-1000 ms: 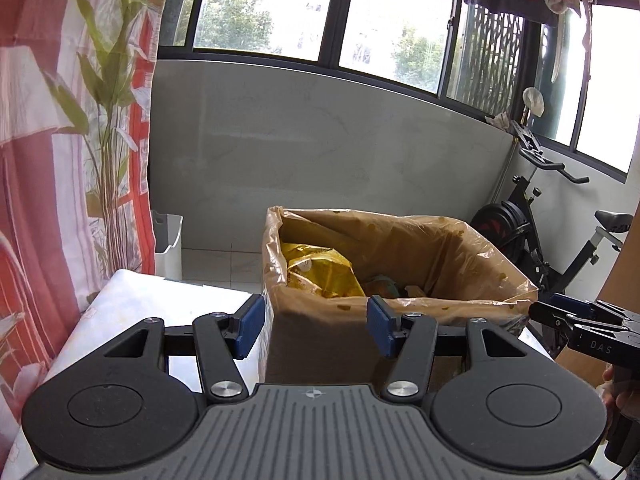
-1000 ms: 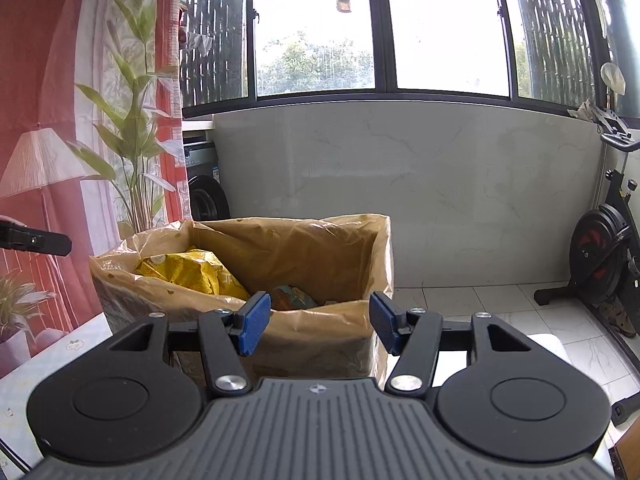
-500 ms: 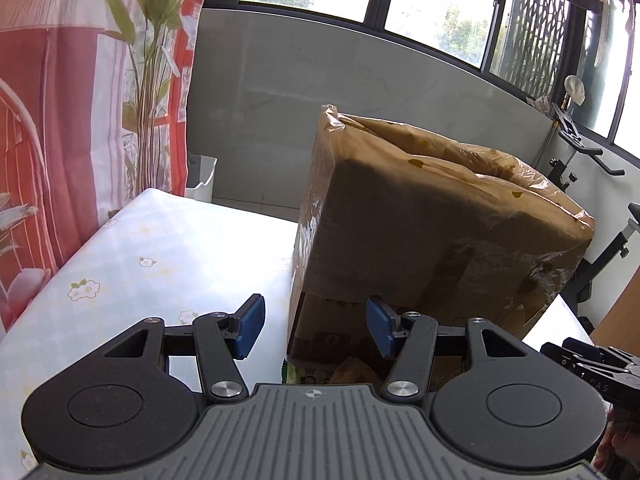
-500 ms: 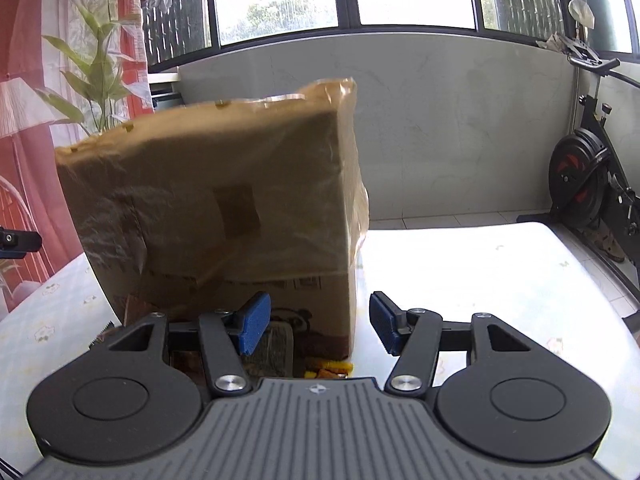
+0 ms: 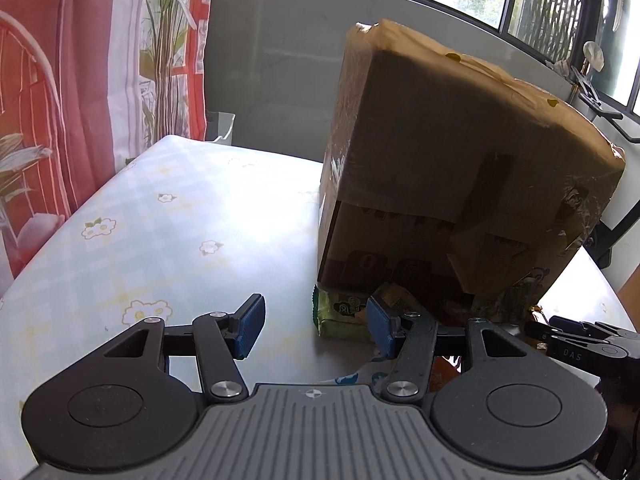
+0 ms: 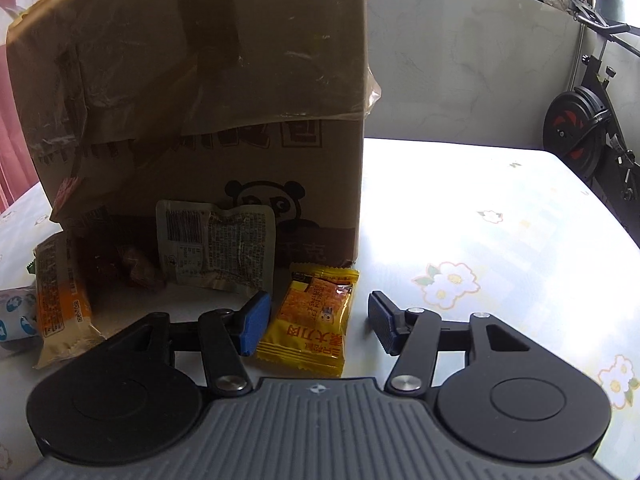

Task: Organize snacks
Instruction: 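Grasp the yellow snack packet with the right tool while the left tool grasps the blue-dotted bag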

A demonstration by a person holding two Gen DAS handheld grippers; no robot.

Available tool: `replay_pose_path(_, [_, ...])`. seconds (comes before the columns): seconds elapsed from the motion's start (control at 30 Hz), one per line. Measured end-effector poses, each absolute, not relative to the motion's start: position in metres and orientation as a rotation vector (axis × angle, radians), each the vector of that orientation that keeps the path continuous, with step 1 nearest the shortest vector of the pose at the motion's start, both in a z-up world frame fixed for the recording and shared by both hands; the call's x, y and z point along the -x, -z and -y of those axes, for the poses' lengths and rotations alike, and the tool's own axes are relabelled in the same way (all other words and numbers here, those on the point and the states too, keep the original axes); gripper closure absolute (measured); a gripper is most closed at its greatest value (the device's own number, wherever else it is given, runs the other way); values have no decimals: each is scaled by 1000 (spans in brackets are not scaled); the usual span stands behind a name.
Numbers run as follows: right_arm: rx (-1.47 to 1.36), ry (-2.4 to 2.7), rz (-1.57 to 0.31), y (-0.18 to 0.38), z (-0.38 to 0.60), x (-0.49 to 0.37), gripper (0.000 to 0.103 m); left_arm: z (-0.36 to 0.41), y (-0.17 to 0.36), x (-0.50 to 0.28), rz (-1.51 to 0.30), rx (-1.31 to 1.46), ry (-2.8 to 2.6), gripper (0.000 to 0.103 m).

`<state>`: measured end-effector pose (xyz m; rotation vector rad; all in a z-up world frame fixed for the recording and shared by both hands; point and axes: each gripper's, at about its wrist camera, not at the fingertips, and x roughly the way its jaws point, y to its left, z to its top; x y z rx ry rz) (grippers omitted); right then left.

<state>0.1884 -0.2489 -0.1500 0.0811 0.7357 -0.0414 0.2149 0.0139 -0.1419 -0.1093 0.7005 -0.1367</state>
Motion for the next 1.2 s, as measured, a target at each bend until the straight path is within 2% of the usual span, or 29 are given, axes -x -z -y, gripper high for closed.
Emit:
replay_pose_path(0.1, [-74, 19, -733, 151, 250, -184, 62, -11, 149, -214, -732, 116, 152, 45])
replay_pose_path(0.23, [-111, -28, -720, 151, 256, -176, 66, -1, 156, -211, -758, 102, 207, 44])
replay_pose_path(0.53, [-103, -83, -714, 151, 254, -172, 66, 24, 170, -205, -780, 6, 311, 37])
replay_pose_path(0.67, [-109, -80, -716, 151, 257, -178, 66, 27, 180, -208, -822, -3, 322, 37])
replay_pose_path(0.8, [-109, -80, -717, 150, 257, -178, 66, 28, 186, -205, -848, -10, 323, 30])
replay_pose_path(1.2, [-111, -79, -719, 150, 256, -176, 66, 30, 191, -209, -855, -76, 273, 28])
